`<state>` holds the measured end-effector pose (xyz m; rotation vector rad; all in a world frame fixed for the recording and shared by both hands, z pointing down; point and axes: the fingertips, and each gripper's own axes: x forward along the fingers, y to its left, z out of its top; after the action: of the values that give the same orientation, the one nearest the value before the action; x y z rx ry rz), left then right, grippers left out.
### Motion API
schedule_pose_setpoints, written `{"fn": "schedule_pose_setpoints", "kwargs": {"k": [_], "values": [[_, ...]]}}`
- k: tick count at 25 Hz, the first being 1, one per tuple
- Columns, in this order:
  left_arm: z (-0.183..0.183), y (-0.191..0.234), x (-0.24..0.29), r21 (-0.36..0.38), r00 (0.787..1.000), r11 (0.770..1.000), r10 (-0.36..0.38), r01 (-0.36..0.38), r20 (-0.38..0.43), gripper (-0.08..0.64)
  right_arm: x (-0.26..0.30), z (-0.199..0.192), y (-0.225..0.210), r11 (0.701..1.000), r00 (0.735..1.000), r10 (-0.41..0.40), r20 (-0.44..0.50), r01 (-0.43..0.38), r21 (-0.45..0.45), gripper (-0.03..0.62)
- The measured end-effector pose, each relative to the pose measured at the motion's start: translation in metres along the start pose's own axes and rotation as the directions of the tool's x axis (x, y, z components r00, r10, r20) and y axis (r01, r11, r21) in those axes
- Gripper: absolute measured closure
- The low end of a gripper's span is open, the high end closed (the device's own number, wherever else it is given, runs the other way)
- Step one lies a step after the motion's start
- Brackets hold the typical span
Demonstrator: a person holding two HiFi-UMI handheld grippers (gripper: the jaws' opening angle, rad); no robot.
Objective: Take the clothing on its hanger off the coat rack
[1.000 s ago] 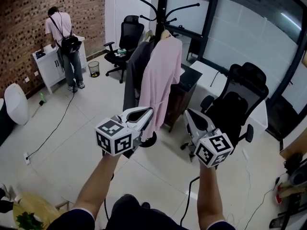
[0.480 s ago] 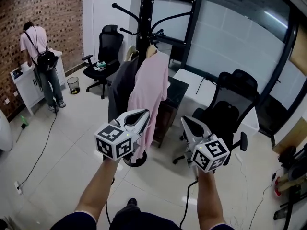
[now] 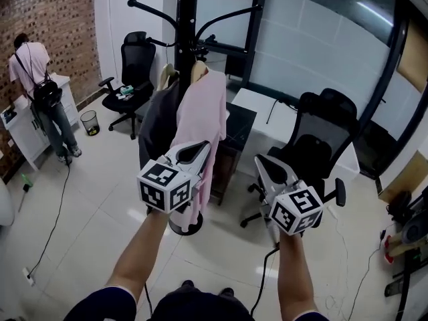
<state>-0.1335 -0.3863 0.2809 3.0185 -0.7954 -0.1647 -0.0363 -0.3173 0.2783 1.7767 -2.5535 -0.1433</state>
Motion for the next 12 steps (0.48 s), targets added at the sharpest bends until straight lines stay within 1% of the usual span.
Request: {"fn": "schedule_pose_setpoints", "kwargs": {"k": [2, 4, 7, 9, 10, 12], "values": [[0.003, 0.01, 0.008, 0.023, 0.999, 0.999, 0.044, -0.043, -0.009, 0.548, 0.003, -0.001, -0.007, 1.0, 1.0, 0.005, -0.003, -0.005, -0.002, 0.591], [0.006, 0.027, 0.01, 0.064, 0.993, 0.992, 0.111, -0.109, -0.027, 0.548, 0.01, 0.0, -0.009, 1.0, 1.0, 0.02, 0.005, -0.02, -0.001, 0.591], [0.017, 0.053, 0.011, 0.152, 0.975, 0.966, 0.217, -0.209, -0.04, 0.547, 0.017, 0.005, -0.007, 0.999, 0.999, 0.05, 0.021, -0.049, -0.01, 0.591], [0.027, 0.068, 0.015, 0.211, 0.961, 0.943, 0.274, -0.259, -0.046, 0.487, 0.016, 0.007, -0.008, 0.998, 0.998, 0.056, 0.028, -0.056, -0.011, 0.591], [0.031, 0.076, 0.018, 0.239, 0.953, 0.93, 0.299, -0.279, -0.053, 0.43, 0.015, 0.008, -0.01, 0.998, 0.998, 0.057, 0.031, -0.057, -0.01, 0.591], [0.034, 0.094, 0.028, 0.286, 0.938, 0.91, 0.336, -0.301, -0.082, 0.343, 0.013, 0.009, -0.014, 0.998, 0.998, 0.057, 0.036, -0.056, -0.009, 0.591]]}}
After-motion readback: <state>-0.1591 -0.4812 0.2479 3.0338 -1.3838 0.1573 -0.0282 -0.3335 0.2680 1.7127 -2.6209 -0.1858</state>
